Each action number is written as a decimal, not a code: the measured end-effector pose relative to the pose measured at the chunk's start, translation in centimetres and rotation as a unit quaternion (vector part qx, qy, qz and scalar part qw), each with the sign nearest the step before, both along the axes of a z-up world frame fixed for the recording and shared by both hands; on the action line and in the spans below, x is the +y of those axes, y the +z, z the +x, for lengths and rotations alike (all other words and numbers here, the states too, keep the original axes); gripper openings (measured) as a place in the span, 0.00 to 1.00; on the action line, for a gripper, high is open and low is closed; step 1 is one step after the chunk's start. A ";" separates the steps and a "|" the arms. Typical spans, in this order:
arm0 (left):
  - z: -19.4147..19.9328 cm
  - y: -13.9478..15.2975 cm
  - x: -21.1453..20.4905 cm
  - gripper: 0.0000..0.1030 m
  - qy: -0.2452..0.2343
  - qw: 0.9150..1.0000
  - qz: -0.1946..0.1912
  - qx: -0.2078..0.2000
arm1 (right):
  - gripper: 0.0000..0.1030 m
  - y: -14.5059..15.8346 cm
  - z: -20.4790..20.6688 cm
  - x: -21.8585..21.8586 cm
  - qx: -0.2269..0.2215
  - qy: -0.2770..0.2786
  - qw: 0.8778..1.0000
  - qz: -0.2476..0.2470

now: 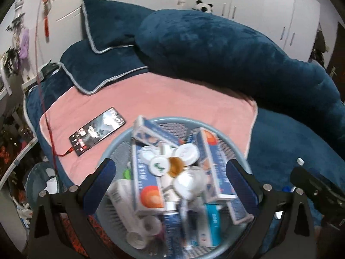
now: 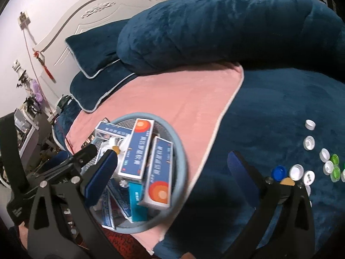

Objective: Organize objects
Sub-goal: 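Move both tools from the basket back over the scattered caps, then grasp a white cap with the right tool while the left tool grasps another white cap, then carry both white caps over the basket and open both tools to drop them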

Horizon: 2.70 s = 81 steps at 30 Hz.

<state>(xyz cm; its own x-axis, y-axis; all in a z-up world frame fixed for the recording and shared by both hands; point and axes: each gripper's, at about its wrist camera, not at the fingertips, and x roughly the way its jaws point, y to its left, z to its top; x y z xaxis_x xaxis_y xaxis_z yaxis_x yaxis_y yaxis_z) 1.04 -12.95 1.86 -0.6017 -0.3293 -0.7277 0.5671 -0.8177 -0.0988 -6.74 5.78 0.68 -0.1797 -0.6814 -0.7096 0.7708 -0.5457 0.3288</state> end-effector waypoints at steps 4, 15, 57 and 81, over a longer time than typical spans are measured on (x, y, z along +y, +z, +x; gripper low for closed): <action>-1.1 0.6 2.4 0.99 -0.022 1.000 -0.009 0.002 | 1.00 0.1 -0.8 1.4 0.005 -0.012 1.000 -0.001; -4.3 1.7 9.1 0.99 -0.083 0.996 -0.023 -0.002 | 1.00 0.0 -4.4 7.3 0.009 -0.062 0.998 0.001; -9.2 -12.1 24.5 0.87 -0.290 0.950 0.063 -0.098 | 0.31 -13.5 -10.3 22.0 0.006 -0.116 0.985 0.131; -4.0 -6.2 18.8 0.39 -0.233 0.969 0.080 -0.017 | 0.31 -9.5 -6.3 19.4 0.017 -0.087 0.993 0.082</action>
